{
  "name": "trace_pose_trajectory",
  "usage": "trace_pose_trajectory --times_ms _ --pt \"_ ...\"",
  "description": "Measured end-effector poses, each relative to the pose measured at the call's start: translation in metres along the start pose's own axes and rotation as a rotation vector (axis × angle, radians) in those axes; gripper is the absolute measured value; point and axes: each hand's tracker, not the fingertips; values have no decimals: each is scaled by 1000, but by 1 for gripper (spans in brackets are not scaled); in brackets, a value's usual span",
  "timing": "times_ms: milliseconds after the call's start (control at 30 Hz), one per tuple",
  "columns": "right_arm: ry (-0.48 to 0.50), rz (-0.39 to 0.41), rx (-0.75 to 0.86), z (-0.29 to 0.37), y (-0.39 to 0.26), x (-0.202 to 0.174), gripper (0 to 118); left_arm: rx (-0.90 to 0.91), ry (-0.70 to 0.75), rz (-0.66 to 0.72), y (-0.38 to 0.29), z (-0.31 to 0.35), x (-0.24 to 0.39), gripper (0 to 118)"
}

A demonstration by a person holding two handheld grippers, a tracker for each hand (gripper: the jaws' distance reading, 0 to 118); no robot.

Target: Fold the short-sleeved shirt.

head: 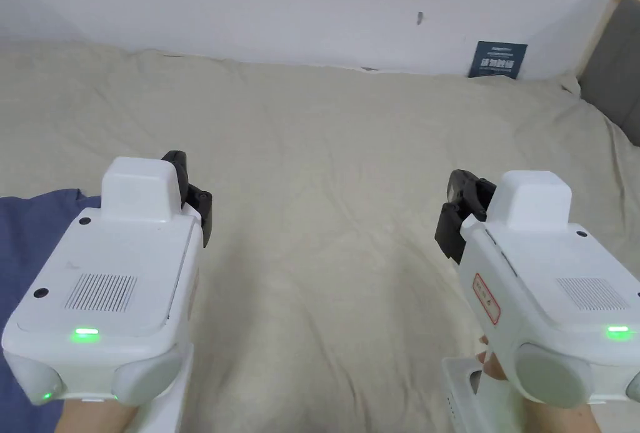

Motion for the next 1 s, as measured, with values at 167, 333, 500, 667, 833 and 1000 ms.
trace_pose_trajectory --times_ms 167,333,500,667,833,1000 --pt "109 13 14 -11 4 -36 1 -2 124 -6 -1 16 -38 0" --pt "236 25 8 -22 4 -80 1 -17 260 -7 -4 40 -81 0" --pt "349 41 -1 -26 2 -120 1 -35 376 -6 -10 63 -115 0" --pt "439 56 -10 -26 0 -153 1 -56 453 10 -17 82 -139 0" --pt "480 73 -12 -24 -1 -171 1 -67 492 25 -21 93 -150 0" --pt "494 78 -22 -24 -2 -173 1 -77 499 38 -24 94 -154 0"
